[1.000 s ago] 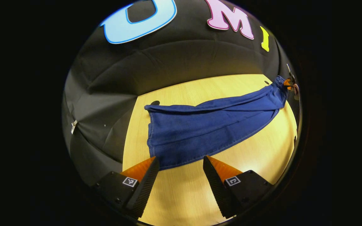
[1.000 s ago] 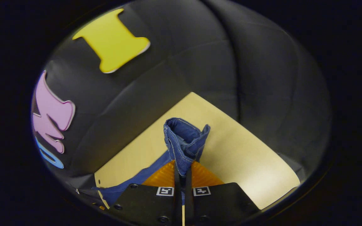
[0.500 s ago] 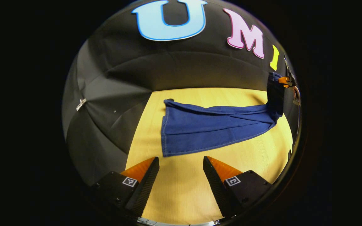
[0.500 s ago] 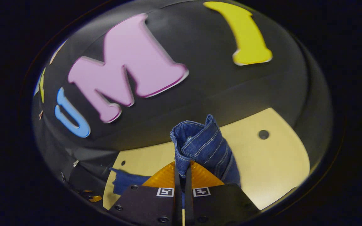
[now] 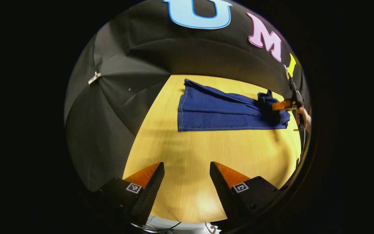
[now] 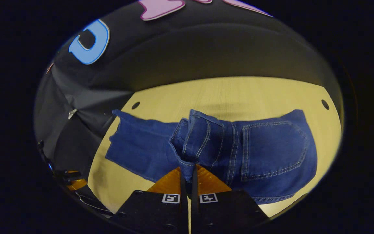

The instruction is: Grasp the waist and the cuffs of the jeans and fold them to make the two legs overlap; first hold the waist and fold one-third of the jeans toward the cuffs, then hold the cuffs and fold the remaining one-third in the same direction to finish folding.

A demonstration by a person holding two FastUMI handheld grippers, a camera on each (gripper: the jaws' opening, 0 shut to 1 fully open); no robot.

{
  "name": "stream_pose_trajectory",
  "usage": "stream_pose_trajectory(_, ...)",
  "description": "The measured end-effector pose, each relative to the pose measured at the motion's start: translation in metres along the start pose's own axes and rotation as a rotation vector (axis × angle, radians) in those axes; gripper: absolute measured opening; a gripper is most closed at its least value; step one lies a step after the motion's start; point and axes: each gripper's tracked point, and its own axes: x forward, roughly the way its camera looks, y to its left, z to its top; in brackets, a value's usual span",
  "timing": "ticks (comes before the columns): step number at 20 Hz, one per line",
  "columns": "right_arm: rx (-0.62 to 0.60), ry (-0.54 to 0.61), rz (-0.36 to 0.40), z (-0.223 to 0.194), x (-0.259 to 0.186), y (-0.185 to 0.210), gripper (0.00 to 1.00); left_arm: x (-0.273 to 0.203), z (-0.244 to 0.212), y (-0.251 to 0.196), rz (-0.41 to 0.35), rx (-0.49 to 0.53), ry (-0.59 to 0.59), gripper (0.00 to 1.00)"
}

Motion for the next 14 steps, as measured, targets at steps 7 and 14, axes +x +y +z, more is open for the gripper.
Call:
stream_pose_trajectory(7, 0.081, 0.015, 0.267, 0.007, -0.043, 0.048, 0.80, 0.045, 0.037, -0.019, -0.076, -0.119, 0.047, 0.83)
stream_pose_trajectory(14, 0.021, -0.055, 0.240, -0.011, -0.126, -0.018, 0.82, 0.120, 0.125, 0.011, -0.049, -0.362, 0.153, 0.83)
